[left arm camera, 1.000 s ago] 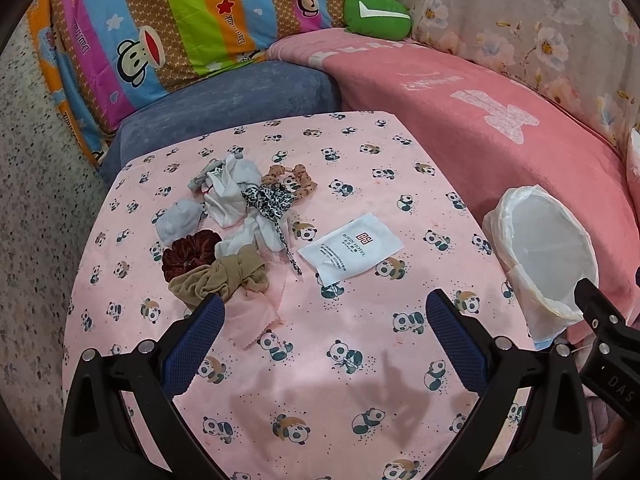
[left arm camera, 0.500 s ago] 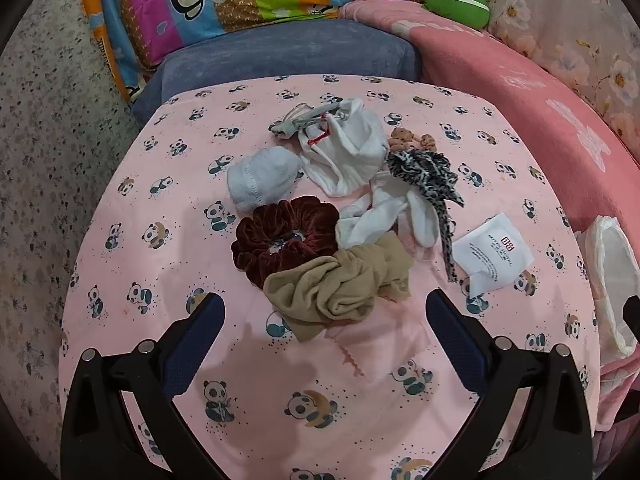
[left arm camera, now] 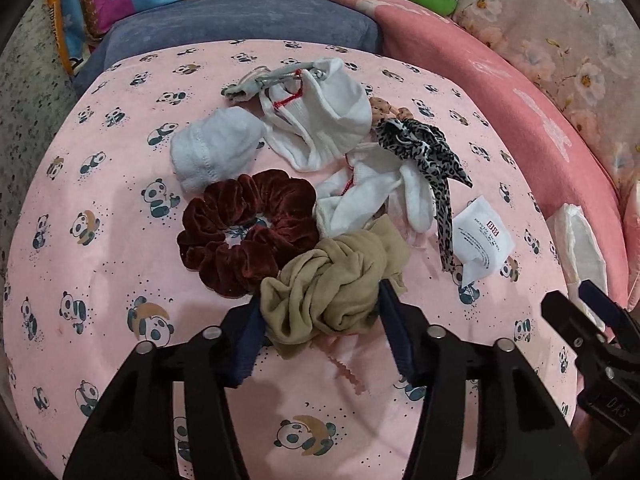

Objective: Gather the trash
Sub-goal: 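Grasp the tan stocking with the left tool while the right tool grasps the pink cloth, then carry the tan stocking and pink cloth in both tools over the white bin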

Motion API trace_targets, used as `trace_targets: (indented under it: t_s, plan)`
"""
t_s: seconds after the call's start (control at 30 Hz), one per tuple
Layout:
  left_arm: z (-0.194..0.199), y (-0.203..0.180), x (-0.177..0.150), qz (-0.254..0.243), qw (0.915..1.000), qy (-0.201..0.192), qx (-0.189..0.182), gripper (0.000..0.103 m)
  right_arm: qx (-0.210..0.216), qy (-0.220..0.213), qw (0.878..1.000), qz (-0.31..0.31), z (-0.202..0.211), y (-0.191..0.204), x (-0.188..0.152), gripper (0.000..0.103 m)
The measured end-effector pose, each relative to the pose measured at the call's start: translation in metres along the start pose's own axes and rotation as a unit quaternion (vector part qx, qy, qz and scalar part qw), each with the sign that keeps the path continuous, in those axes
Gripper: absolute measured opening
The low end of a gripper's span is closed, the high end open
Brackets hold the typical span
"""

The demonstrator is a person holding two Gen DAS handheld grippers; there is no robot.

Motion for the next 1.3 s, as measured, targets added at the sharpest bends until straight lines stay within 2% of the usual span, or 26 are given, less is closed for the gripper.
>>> trace_targets:
  t_s: [0.1, 0.17, 0.23, 0.37, 0.43, 0.5, 0.57, 0.77, 0.93, 1.1, 1.3]
  plan:
    - [0.002, -0.002, -0.001, -0.004, 0.9999, -0.002, -0.013, 0.034, 0.026, 0.017, 0.999, 0.012, -0.007, 0.021, -0.012, 0.080]
    - [0.005, -0.002, -0.002, -0.008, 0.9998, -0.005, -0.015, 0.030, 0.046, 0.028, 0.998, 0.023, -0.012, 0.036, -0.020, 0.065]
    - [0.008, -0.002, -0.002, -0.008, 0.9998, -0.006, -0.019, 0.028, 0.070, 0.041, 0.996, 0.029, -0.016, 0.053, -0.028, 0.055]
    - [0.012, -0.003, -0.001, -0.008, 0.9997, -0.008, -0.021, 0.026, 0.113, 0.055, 0.991, 0.040, -0.024, 0.083, -0.037, 0.050]
    - [0.014, -0.003, 0.000, -0.008, 0.9997, -0.010, -0.021, 0.026, 0.124, 0.065, 0.989, 0.051, -0.030, 0.096, -0.044, 0.042]
    - [0.016, -0.003, 0.002, -0.009, 0.9997, -0.013, -0.020, 0.026, 0.126, 0.078, 0.987, 0.061, -0.036, 0.102, -0.051, 0.030]
    - [0.021, -0.005, 0.003, -0.014, 0.9996, -0.018, -0.019, 0.026, 0.136, 0.095, 0.984, 0.061, -0.039, 0.106, -0.060, 0.003]
    - [0.040, -0.017, 0.008, -0.026, 0.9990, -0.034, -0.017, 0.026, 0.148, 0.065, 0.985, 0.058, -0.014, 0.098, -0.053, 0.003]
    - [0.062, -0.042, 0.018, -0.046, 0.9971, -0.055, -0.026, 0.026, 0.140, 0.029, 0.989, 0.040, 0.021, 0.069, -0.035, 0.003]
    - [0.077, -0.084, 0.028, -0.076, 0.9937, -0.071, -0.043, 0.026, 0.113, -0.020, 0.993, 0.012, 0.061, 0.023, -0.009, 0.003]
    - [0.082, -0.157, 0.036, -0.126, 0.9857, -0.084, -0.075, 0.026, 0.066, -0.078, 0.994, -0.049, 0.105, -0.062, 0.020, 0.003]
Point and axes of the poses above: each gripper's, at about its wrist camera, not at the fingertips, and z roughly against the way its jaws point, y to its left, x to its top, the point moved 10 cm from there along -z, roughly the way its jaws point, and after that the axes turned 5 degrees about -y, right-handed, at the moved point
